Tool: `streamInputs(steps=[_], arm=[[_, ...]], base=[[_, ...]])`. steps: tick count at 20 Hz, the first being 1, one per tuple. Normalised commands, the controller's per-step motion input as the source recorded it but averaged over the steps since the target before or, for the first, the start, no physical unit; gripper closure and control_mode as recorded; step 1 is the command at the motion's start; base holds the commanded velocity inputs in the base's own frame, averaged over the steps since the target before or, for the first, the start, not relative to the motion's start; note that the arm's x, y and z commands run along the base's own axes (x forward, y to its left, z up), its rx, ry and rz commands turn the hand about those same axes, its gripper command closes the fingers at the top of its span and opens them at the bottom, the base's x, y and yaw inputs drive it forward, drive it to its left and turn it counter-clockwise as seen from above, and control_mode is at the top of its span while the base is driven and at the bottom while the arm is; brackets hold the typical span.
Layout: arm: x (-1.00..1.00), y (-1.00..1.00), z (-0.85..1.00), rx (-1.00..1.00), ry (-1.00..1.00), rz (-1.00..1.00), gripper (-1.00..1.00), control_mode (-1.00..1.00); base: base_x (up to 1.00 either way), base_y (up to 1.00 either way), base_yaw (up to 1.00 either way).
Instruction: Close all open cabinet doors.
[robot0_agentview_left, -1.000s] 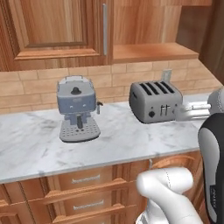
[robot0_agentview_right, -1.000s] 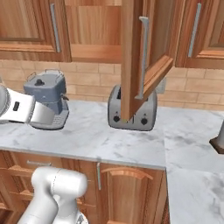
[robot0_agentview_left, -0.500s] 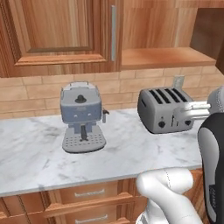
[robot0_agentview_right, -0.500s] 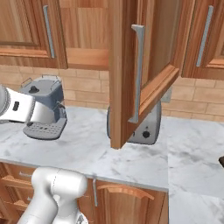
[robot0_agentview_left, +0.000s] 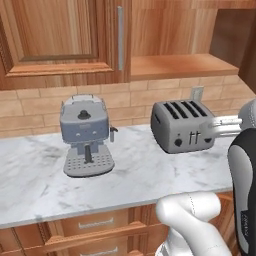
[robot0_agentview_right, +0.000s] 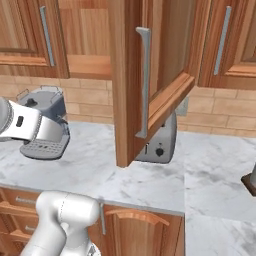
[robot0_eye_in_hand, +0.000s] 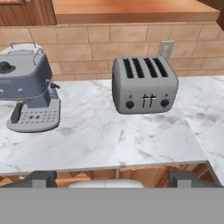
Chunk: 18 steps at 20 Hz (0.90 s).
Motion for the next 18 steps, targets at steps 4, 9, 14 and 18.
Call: streamInputs(steps=[4, 9, 14, 18], arm=[[0.0, 0.0, 0.0, 0.0, 0.0, 0.0, -1.0, 1.0], [0.0, 0.0, 0.0, 0.0, 0.0, 0.0, -1.0, 1.0], [-0.49, -0.2, 0.0, 0.0, -0.14, 0.0, -1.0, -1.0], [-0.74, -0.35, 0.0, 0.0, -0.23, 0.02, -1.0, -1.0]], base=[[-0.11, -0.2, -0.16], [-0.18, -0.15, -0.13], [-0.05, -0.03, 0.0], [0.0, 0.0, 0.0]])
